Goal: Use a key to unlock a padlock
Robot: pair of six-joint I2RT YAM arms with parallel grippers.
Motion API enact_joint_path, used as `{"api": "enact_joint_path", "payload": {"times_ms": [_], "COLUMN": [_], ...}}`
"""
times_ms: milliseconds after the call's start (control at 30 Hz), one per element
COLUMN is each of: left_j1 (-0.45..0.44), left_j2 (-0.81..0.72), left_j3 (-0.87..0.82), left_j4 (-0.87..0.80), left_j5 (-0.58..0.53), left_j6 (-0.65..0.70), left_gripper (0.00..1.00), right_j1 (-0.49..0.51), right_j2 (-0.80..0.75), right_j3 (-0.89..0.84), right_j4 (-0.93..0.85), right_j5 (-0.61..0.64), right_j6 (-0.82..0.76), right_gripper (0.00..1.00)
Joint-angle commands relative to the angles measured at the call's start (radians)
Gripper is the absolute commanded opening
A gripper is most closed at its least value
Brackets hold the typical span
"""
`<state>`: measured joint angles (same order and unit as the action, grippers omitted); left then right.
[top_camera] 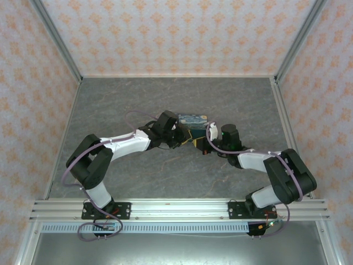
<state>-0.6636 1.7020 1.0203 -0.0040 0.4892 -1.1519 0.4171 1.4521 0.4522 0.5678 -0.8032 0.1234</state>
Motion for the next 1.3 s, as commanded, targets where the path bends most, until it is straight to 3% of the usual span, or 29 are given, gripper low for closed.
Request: {"api": "enact_joint_path", "payload": {"times_ms": [0,200,700,833,933,1267], "left_j1": [-0.022,-0.021,-0.022,-0.022,-0.021,-0.017], "left_j2": [0.018,0.033,0.036,0.038,0.04,-0.003], "left_j3": [0.03,0.026,0.018,0.018,0.017,-0.012], "left_j4": [0.072,0.094,0.11,0.104,0.109,0.093], "left_j5": [0.068,0.058,0.06,0.055,0.052,-0.002], "left_j6": [0.0,-0.013,-0.027,-0.022,-0.02,0.009], "left_gripper": [0.06,0.06,0.05,0.06,0.06,0.34], "right_j1": [0.023,0.029,0.042,0.042,0.042,0.072], "right_j2": [0.024,0.076,0.105,0.096,0.086,0.086], "right_j3": [0.047,0.024,0.031,0.024,0.013,-0.016], "right_j4": [0.158,0.259,0.265,0.267,0.267,0.311], "right_j5": [-0.02,-0.03,-0.036,-0.031,-0.023,0.03], "right_j6": [0.044,0.106,0.117,0.125,0.141,0.299], "right_gripper": [0.0,0.07,0.16,0.0,0.0,0.0]}}
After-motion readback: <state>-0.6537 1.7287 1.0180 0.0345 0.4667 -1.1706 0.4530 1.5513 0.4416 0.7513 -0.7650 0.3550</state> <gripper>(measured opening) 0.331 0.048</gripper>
